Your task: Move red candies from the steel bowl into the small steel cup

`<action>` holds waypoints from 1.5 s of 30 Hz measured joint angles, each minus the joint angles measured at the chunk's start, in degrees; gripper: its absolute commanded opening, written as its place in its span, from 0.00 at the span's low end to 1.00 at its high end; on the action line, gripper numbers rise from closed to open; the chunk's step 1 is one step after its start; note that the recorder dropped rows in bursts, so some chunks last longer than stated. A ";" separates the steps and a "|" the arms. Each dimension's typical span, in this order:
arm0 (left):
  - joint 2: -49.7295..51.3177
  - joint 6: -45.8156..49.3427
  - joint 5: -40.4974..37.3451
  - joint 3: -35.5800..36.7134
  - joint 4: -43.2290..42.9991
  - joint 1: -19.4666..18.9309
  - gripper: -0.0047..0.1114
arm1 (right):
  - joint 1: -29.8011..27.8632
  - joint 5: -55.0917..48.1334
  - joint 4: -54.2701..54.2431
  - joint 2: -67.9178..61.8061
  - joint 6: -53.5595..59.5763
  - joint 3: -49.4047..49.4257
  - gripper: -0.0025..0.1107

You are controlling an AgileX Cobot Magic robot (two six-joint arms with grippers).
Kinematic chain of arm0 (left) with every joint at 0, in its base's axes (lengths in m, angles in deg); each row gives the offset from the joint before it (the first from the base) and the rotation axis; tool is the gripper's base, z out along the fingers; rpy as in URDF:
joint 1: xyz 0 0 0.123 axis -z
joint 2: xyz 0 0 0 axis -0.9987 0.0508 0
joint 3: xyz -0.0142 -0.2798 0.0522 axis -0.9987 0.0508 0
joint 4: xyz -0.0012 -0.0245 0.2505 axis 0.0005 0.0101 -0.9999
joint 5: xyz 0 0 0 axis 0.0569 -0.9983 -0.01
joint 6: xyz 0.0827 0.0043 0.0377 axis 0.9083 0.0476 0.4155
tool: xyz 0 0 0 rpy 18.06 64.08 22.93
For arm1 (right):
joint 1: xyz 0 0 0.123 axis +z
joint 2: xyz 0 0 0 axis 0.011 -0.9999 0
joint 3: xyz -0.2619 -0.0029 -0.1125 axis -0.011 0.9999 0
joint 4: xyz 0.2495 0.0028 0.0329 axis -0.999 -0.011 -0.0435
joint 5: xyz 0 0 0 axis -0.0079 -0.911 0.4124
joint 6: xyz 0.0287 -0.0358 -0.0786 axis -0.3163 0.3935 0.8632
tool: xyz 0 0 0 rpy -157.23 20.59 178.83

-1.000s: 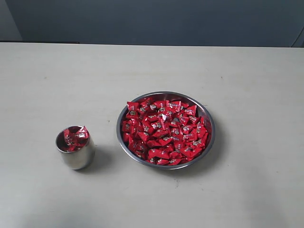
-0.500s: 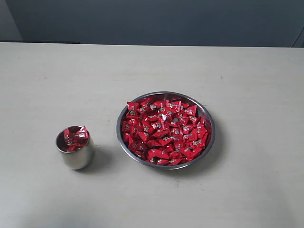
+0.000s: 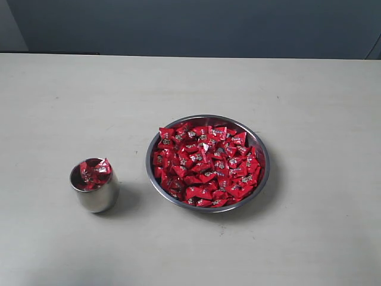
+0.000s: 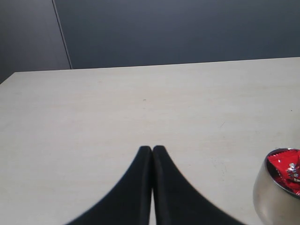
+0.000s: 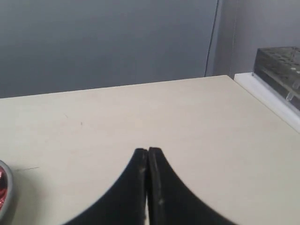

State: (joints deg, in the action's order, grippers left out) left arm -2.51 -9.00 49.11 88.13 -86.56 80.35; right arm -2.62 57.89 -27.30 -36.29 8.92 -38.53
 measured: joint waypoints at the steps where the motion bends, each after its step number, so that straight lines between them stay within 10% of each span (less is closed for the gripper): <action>1: 0.00 0.00 0.00 0.00 0.00 0.00 0.04 | 0.00 0.61 0.47 0.77 -0.98 0.89 0.01; 45: 0.00 0.00 0.00 0.00 0.00 0.00 0.04 | 0.00 -2.17 3.37 4.74 -1.10 4.74 0.01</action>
State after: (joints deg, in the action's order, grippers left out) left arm -2.51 -9.00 49.11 88.13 -86.56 80.35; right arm -2.62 55.71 -23.93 -31.55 7.82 -33.79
